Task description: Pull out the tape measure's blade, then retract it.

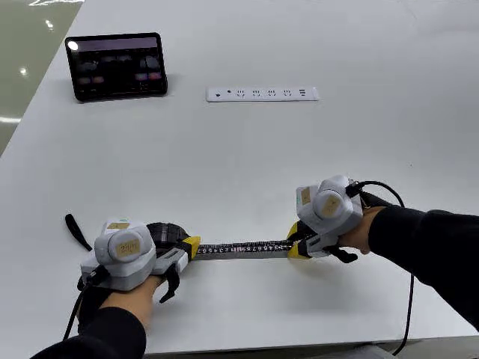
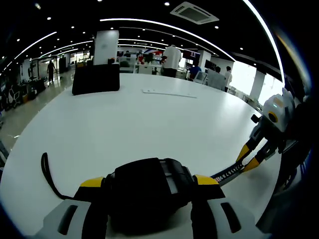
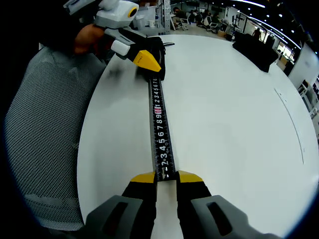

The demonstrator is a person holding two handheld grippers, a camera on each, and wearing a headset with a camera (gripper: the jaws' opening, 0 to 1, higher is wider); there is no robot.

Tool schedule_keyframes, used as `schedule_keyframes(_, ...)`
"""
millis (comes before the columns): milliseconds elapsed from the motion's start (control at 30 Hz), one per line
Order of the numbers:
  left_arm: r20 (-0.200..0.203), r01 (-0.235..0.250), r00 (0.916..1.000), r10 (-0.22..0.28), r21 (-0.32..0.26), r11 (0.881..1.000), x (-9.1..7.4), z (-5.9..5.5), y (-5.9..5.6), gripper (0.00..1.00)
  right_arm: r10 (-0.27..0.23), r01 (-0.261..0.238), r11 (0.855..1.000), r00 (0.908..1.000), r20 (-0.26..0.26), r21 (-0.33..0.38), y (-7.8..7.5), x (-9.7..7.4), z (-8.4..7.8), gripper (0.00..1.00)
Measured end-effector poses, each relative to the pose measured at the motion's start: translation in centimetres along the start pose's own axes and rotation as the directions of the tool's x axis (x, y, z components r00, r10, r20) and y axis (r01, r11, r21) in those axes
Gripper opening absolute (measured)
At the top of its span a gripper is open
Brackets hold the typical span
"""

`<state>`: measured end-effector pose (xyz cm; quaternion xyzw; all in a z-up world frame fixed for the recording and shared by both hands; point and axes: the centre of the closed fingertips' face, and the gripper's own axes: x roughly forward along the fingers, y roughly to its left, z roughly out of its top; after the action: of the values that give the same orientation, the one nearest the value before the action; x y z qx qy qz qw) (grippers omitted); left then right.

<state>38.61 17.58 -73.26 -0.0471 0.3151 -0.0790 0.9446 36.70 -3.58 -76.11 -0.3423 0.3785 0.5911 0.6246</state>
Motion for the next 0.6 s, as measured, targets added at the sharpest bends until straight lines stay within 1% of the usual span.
schedule_keyframes(600, 0.0, 0.001, 1.0, -0.001, -0.001, 1.0, 0.01, -0.01, -0.04, 0.64, 0.003, -0.003, 1.0, 0.9999, 0.012, 0.007, 0.0, 0.31, 0.7, 0.1)
